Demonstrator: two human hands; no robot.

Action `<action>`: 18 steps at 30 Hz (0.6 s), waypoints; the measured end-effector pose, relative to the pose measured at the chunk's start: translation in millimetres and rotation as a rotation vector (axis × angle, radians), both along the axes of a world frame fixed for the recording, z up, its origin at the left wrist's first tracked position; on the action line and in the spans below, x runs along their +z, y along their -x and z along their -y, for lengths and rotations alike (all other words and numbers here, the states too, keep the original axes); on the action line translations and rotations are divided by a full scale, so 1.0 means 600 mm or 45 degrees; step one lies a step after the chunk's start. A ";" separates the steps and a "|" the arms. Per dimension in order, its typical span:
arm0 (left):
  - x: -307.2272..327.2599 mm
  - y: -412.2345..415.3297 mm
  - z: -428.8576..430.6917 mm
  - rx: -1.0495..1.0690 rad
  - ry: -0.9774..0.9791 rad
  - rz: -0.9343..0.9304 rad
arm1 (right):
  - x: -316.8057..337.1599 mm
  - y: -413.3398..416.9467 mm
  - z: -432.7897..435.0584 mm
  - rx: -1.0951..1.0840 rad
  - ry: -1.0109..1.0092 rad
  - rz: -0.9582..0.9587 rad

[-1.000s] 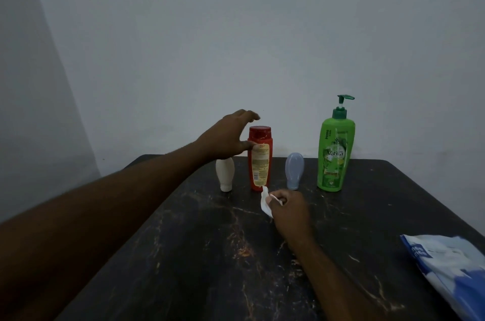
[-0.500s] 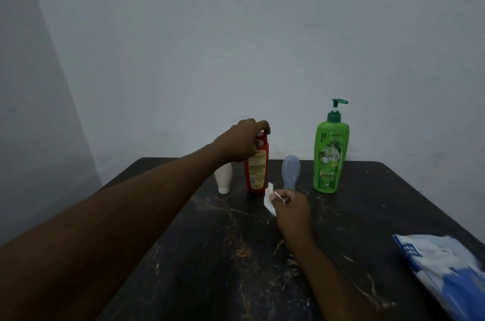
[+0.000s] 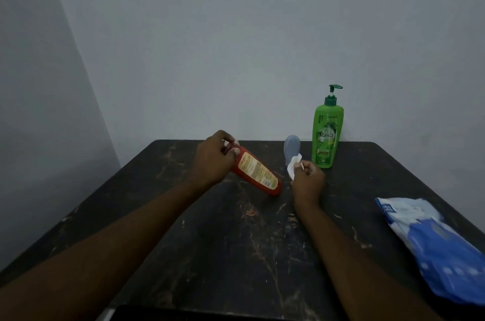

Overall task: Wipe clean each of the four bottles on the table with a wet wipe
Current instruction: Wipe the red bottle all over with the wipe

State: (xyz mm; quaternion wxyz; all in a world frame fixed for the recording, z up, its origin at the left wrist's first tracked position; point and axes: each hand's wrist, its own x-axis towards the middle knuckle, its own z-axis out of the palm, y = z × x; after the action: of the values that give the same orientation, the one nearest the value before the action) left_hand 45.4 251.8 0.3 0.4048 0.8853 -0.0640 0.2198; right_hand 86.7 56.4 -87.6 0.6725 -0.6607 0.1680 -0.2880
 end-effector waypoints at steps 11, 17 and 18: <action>-0.099 0.112 -0.038 -0.116 0.460 -0.371 | 0.024 0.159 0.061 0.242 0.386 -0.007; -0.138 0.152 -0.020 -0.335 0.466 -0.457 | 0.008 0.241 0.084 0.277 0.558 -0.157; -0.141 0.154 -0.017 -0.354 0.441 -0.455 | 0.004 0.249 0.087 0.246 0.584 -0.175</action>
State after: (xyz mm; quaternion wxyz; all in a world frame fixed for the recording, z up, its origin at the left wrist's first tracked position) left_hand -47.1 261.8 -84.6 0.5811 0.8104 -0.0739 0.0104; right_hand -62.8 4.2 -85.3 0.5163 -0.8271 0.0798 -0.2073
